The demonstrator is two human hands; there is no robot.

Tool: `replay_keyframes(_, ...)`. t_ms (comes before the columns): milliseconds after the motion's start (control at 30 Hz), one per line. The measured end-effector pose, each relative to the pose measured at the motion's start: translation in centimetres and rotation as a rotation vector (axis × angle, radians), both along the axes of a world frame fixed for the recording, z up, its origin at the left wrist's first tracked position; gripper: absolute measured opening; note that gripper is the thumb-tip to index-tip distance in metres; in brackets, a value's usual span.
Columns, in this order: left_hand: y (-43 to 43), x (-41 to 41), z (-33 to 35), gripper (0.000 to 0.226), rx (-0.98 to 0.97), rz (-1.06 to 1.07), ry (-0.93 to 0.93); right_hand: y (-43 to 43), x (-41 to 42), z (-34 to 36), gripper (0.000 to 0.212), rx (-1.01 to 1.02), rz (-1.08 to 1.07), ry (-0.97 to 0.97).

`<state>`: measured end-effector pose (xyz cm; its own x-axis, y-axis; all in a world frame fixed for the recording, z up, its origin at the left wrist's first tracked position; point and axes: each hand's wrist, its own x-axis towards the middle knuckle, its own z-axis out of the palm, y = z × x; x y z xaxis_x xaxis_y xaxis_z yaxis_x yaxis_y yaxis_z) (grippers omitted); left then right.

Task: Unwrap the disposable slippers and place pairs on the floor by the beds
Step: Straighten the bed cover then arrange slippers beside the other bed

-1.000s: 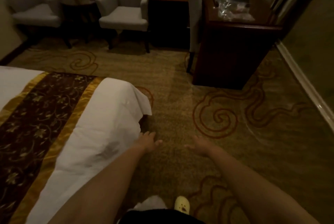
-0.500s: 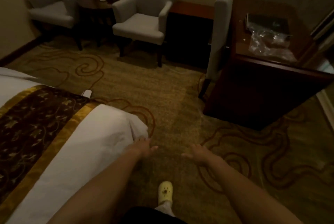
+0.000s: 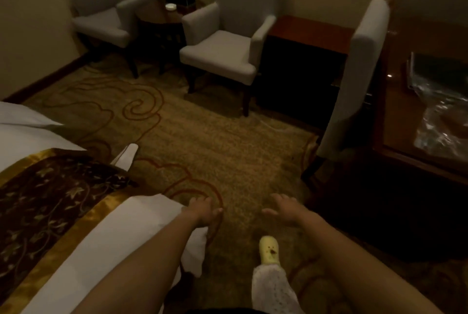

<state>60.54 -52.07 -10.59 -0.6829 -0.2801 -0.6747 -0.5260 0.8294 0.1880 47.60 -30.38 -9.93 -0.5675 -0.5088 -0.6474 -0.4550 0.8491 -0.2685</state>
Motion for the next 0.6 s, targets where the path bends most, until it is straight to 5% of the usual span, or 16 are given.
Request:
replay_keyframes(133, -3.5, -7.8, -1.6, 0.063, 0.018, 0.162, 0.02, -5.4, -10.8, 0.2, 0.072, 0.011, 0.157, 0.007)
replay_keyframes(600, -17.1, -20.9, -2.0, 0.068, 0.082, 0.569, 0.041, -26.4, -28.9, 0.0, 0.076, 0.046, 0.49, -0.036)
